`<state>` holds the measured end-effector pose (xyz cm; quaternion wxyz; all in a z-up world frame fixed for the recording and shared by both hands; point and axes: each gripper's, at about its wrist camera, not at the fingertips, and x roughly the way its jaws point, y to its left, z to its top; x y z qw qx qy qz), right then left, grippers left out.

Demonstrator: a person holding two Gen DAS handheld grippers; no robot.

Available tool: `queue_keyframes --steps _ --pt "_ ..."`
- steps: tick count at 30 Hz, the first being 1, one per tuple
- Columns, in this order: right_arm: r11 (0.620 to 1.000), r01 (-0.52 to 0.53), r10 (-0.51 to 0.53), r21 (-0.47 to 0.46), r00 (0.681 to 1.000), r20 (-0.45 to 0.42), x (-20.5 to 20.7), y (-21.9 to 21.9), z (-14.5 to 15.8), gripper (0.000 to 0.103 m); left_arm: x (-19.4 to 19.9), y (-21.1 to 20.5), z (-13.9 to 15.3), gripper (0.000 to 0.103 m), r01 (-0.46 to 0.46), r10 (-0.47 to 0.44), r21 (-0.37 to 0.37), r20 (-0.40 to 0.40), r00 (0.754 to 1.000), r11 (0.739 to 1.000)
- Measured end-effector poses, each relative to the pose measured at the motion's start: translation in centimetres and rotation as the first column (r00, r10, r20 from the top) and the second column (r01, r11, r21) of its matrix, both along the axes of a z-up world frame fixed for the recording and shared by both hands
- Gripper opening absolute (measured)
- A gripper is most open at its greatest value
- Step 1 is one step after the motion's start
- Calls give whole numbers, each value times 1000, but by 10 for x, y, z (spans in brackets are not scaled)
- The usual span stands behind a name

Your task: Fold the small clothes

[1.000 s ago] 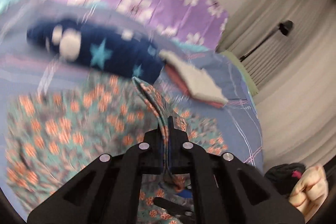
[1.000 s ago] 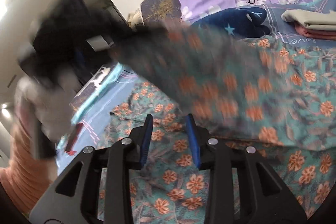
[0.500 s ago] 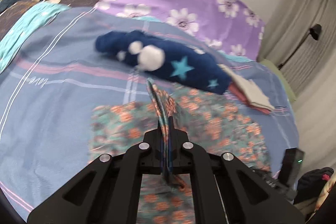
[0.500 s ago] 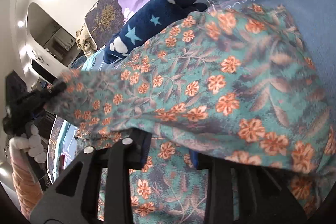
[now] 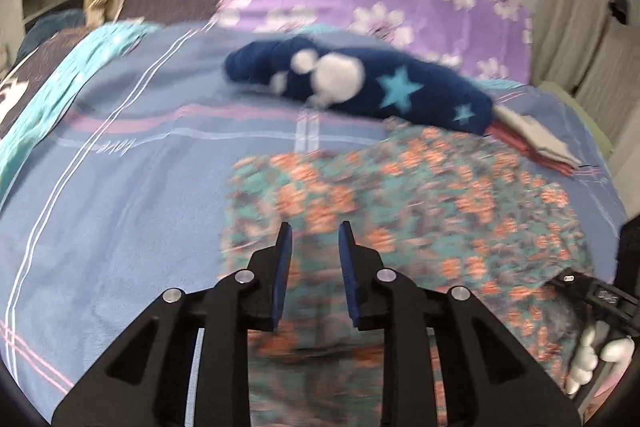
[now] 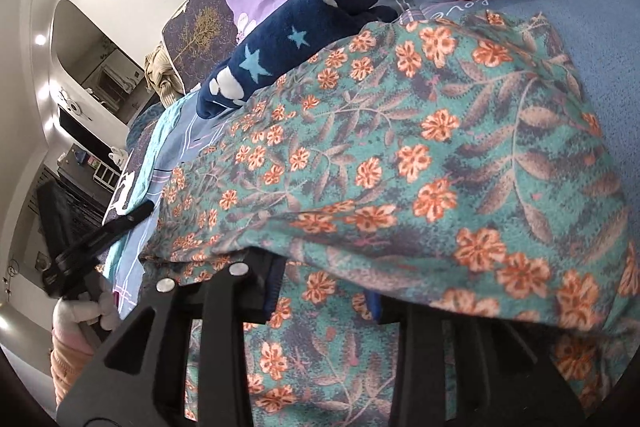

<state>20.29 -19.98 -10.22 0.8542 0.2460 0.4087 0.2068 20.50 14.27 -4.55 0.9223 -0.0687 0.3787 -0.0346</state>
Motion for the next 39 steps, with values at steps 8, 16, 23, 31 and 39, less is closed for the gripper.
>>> queue_keyframes --steps 8,16,23,31,39 --pt "846 310 -304 -435 949 85 -24 -19 20 7 9 -41 -42 41 78 -70 88 -92 993 993" --pt "923 101 -120 -371 992 -29 -59 -54 20 43 15 -35 -44 44 86 -82 55 -79 994 995" --pt "958 95 -70 -271 992 101 -72 -81 95 49 7 -41 -45 47 95 -91 66 -73 993 993" --pt "950 197 -225 -243 970 -94 66 -129 44 54 7 -41 -45 49 98 -94 66 -72 993 993" --pt "958 223 -232 -180 972 -31 78 -130 41 2 7 -41 -46 55 117 -113 50 -73 991 992"
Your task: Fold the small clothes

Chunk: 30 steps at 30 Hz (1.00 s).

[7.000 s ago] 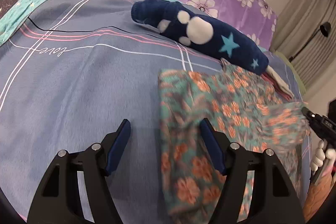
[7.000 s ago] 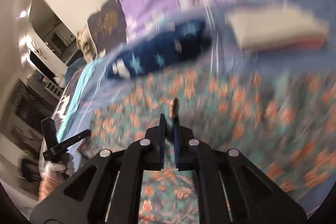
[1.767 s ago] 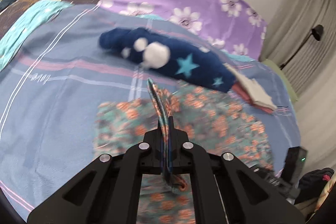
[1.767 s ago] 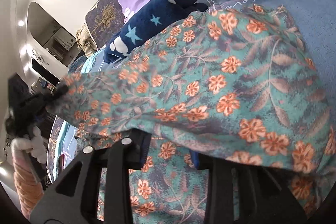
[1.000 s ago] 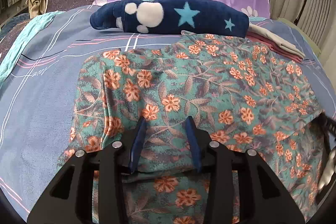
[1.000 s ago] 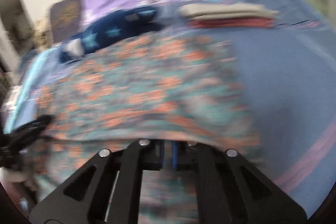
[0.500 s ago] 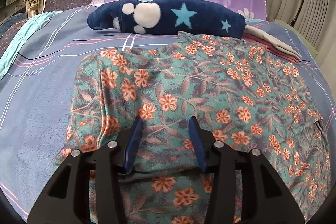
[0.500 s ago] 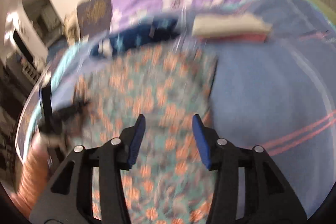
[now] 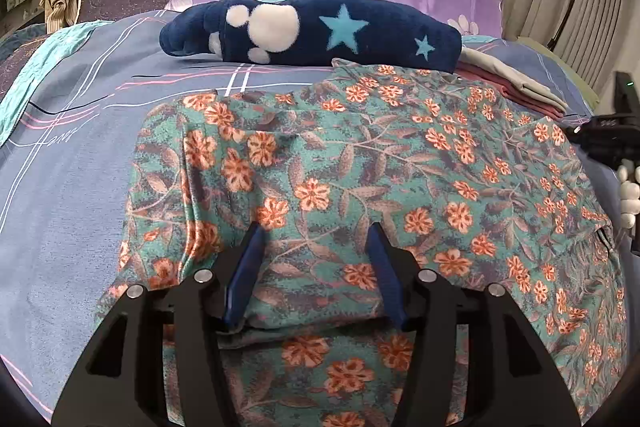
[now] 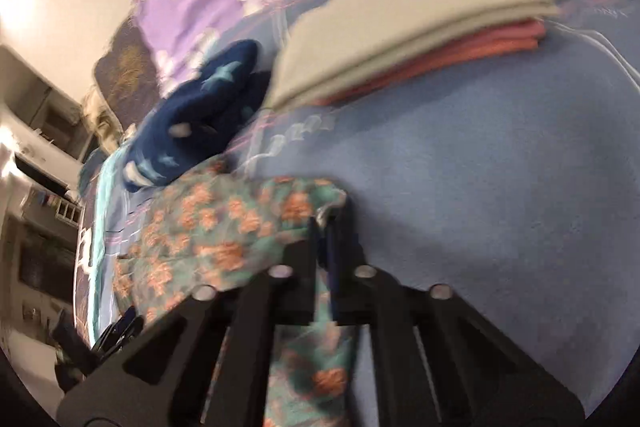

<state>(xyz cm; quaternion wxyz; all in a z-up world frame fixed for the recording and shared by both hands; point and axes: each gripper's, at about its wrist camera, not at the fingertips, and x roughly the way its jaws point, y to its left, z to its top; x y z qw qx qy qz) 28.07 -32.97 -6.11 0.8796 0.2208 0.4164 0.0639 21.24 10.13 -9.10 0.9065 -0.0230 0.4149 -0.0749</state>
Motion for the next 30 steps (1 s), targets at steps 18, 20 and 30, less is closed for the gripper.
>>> queue_keyframes --steps 18,20,30 --pt "895 -239 282 -376 957 63 -82 92 9 26 0 -4 0 60 11 -11 10 3 1000 1000" --pt "856 -186 211 -482 978 -3 -75 91 -29 23 -1 -2 0 60 11 -11 -5 5 1000 1000" --pt "879 -155 186 -451 982 25 -80 89 -33 25 -29 66 22 60 -116 121 -108 45 992 987"
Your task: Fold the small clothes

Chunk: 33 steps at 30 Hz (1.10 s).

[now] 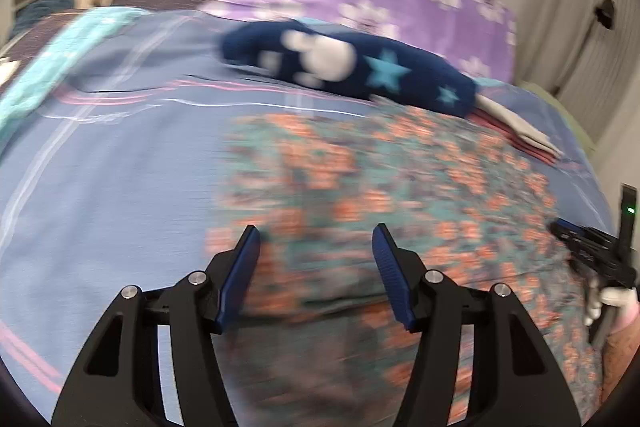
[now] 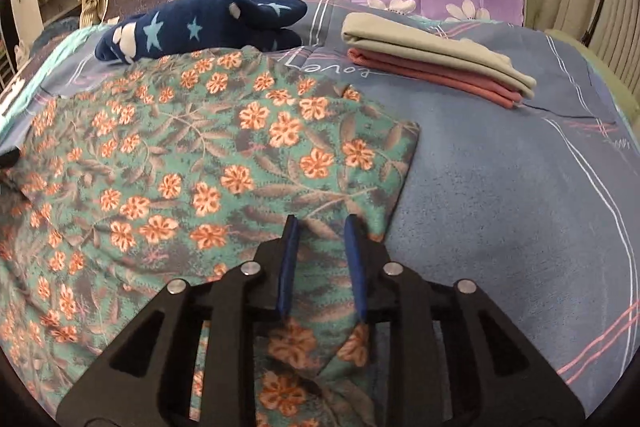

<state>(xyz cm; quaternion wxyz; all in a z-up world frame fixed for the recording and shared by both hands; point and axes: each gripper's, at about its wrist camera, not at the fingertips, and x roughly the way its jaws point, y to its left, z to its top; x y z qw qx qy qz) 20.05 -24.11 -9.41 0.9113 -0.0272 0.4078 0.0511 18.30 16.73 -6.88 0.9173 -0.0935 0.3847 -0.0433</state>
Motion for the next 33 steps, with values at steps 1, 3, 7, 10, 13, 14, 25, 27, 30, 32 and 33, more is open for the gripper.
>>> queue_keyframes --steps 1,3,7,10,13,14,25,27,30,32,33 --pt "1000 -1 1 5 1000 -1 0 0 -1 25 -4 13 -2 60 -27 27 -24 -17 1000 999" --pt "1000 -2 2 18 1000 -2 3 -7 2 25 -10 29 -12 60 -35 31 -82 -60 998 996" --pt "999 -5 6 35 1000 -4 5 -9 2 26 -14 35 -19 41 -11 3 -128 -61 998 992" --pt "999 -7 7 33 1000 -2 4 -9 2 26 -14 31 -19 11 -7 0 -111 -68 998 994" --pt "999 -7 7 38 1000 -3 4 -10 2 26 -23 24 -12 8 -54 53 -4 -33 998 999" --pt "999 -8 8 40 1000 -3 4 -10 2 26 -27 21 -9 8 -84 85 54 -17 996 995" --pt "998 -14 14 56 1000 -2 4 -11 3 27 -69 36 -9 48 33 -40 -126 -58 998 992" --pt "996 -29 29 80 1000 2 3 -14 3 30 -79 29 -14 48 87 -97 -130 -74 993 988" --pt "970 -46 39 241 999 33 -7 -33 11 39 -98 21 -20 52 115 -123 -108 -70 990 987" --pt "954 -6 -4 301 999 31 -21 -49 16 39 -110 19 -20 52 128 -138 -126 -77 987 984" --pt "945 8 -18 326 999 27 -33 -59 18 39 -118 20 -21 52 138 -149 -140 -79 986 981"
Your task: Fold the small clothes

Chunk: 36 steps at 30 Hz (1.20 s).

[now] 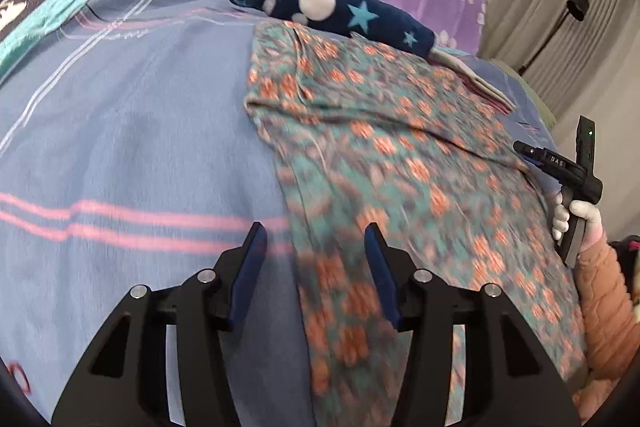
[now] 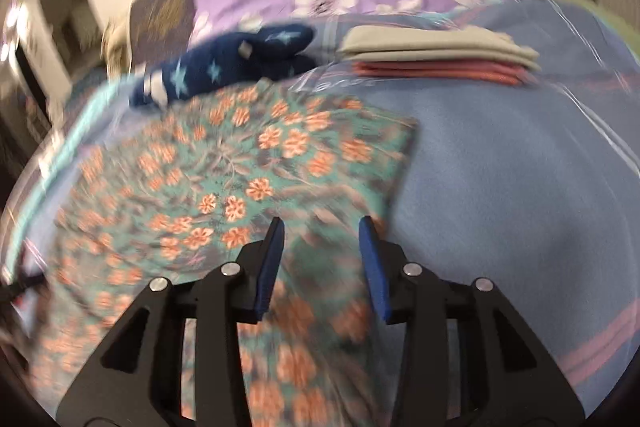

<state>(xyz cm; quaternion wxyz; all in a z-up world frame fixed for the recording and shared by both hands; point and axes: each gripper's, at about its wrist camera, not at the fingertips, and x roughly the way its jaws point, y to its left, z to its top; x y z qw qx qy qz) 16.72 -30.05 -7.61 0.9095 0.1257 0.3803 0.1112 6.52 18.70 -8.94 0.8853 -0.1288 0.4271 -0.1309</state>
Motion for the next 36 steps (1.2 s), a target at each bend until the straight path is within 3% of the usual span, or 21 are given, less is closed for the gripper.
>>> queue_keyframes --steps 5,9,13,18,23,28,33,36 --pt "1000 -21 21 -4 999 -28 -72 -35 2 39 -39 -3 -3 52 60 -60 -32 -8 998 998" --pt "996 -30 39 87 993 -110 -134 -60 -18 40 -64 -9 -4 52 110 -111 -44 -3 994 993" --pt "990 -46 59 132 993 -97 -180 -66 -19 40 -81 -13 -4 52 131 -131 -50 -1 991 990" --pt "988 -105 114 113 991 -76 -227 -54 -22 41 -106 -19 -4 52 160 -160 -29 4 987 987" --pt "968 -126 145 216 987 -73 -273 -58 -29 41 -140 -18 -5 52 193 -193 -82 11 981 978" --pt "929 -166 203 330 976 -83 -289 -59 -35 42 -166 -16 -7 52 221 -221 -136 15 975 966" --pt "900 -165 225 404 969 -106 -262 -54 -38 39 -154 -23 -11 52 220 -221 -160 14 975 962" --pt "912 -184 242 367 963 -118 -276 -50 -32 39 -164 -21 -8 39 197 -199 -142 5 980 970"
